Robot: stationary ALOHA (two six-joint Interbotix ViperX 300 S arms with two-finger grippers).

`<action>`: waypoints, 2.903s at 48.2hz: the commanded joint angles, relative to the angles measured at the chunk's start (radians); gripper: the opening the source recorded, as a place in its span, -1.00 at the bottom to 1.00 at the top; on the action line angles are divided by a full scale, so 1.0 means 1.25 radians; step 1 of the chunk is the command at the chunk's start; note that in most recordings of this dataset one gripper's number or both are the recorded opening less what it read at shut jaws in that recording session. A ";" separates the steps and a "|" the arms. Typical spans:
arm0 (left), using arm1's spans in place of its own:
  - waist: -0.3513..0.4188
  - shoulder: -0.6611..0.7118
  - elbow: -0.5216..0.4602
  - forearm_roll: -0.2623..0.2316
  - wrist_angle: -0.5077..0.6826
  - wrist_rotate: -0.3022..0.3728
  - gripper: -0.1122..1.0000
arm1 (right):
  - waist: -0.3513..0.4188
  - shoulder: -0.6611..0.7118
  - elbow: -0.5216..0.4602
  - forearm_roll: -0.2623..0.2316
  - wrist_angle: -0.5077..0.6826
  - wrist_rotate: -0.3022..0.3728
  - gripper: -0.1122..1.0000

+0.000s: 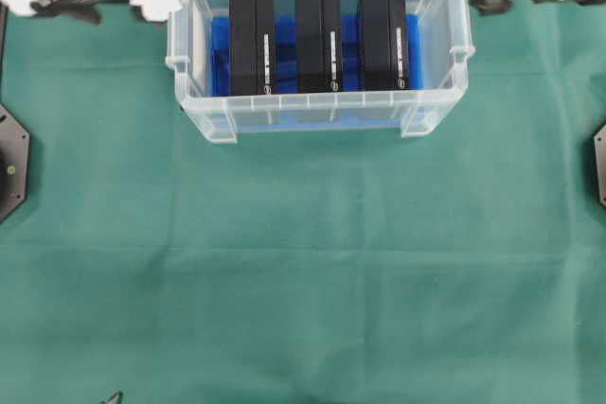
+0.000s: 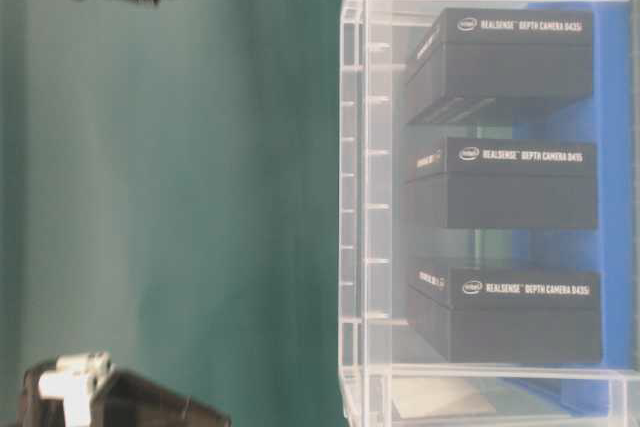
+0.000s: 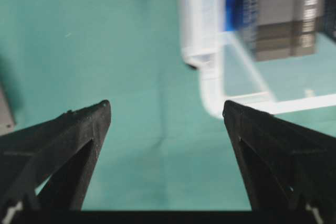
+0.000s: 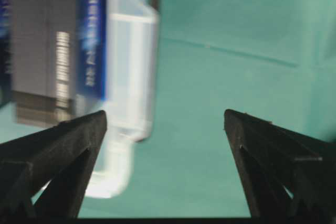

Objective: Take the box out of the case with both arms.
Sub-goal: 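Move both open grippers above the left and right black boxes in the bin, then lower both grippers around the left and right black boxes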

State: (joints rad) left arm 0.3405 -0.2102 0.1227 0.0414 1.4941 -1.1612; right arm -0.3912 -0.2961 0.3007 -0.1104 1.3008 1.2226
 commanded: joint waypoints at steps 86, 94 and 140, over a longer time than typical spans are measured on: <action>-0.034 0.265 -0.275 0.029 -0.026 0.064 0.70 | 0.061 0.239 -0.261 0.005 -0.020 -0.009 0.94; -0.034 0.265 -0.268 0.037 -0.026 0.050 0.71 | 0.061 0.242 -0.261 0.005 -0.020 -0.009 0.94; -0.033 0.261 -0.256 0.037 -0.026 0.028 0.70 | 0.061 0.242 -0.260 0.000 -0.018 0.001 0.94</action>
State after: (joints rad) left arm 0.2991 0.1381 -0.1856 0.0828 1.4634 -1.1275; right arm -0.3175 0.0184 0.0015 -0.1089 1.2824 1.2149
